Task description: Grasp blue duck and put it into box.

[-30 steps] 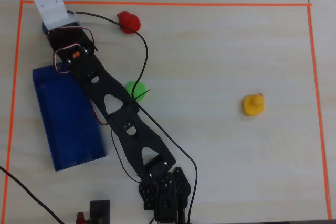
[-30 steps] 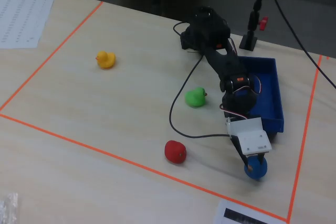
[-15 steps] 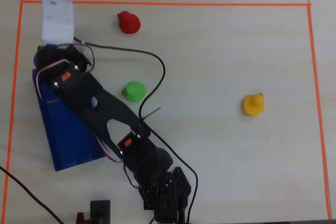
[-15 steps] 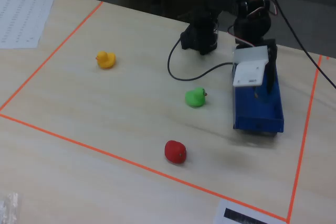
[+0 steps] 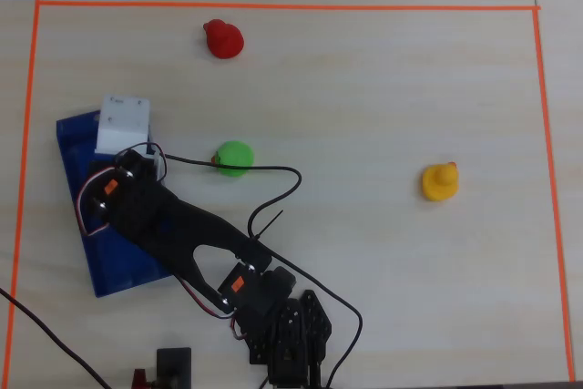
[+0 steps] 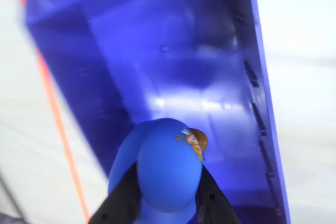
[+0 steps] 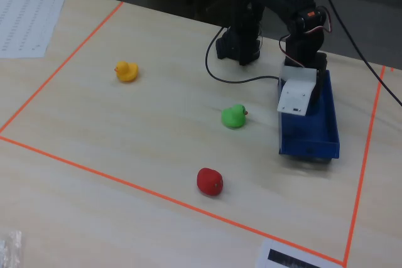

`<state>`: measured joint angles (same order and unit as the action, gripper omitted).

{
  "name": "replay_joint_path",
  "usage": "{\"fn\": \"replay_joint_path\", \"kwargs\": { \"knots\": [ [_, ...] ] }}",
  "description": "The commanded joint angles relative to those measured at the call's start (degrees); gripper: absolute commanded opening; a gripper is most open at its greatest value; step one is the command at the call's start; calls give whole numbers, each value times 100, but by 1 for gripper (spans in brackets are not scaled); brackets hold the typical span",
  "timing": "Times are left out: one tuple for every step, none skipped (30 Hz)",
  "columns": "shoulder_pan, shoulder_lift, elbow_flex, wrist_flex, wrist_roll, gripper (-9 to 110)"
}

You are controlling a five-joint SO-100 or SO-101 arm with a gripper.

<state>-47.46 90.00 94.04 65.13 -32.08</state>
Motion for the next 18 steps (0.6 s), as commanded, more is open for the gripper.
{"fn": "replay_joint_path", "kwargs": {
  "knots": [
    [246, 545, 264, -132, -299, 38],
    [308, 703, 325, -79, -448, 41],
    [378, 870, 378, -18, -642, 44],
    [466, 1055, 404, 44, -800, 42],
    [606, 1266, 448, 70, -949, 34],
    [782, 1538, 519, 18, -1107, 22],
    [993, 1863, 642, -88, -1266, 11],
    [1230, 2224, 844, -281, -1424, 0],
    [1494, 2593, 1072, -492, -1591, 0],
    [1767, 2962, 1318, -659, -1775, 0],
    [2057, 3349, 1591, -817, -1934, 0],
    [2329, 3753, 1942, -1002, -2083, 0],
    [2619, 4228, 2382, -1274, -2250, 0],
    [2883, 4755, 2918, -1556, -2470, 0],
    [3129, 5326, 3507, -1837, -2698, 0],
    [3357, 5924, 4104, -2083, -2909, 0],
    [3551, 6504, 4658, -2215, -3094, 0],
    [3718, 7040, 5142, -2241, -3217, 0]
  ]
}}
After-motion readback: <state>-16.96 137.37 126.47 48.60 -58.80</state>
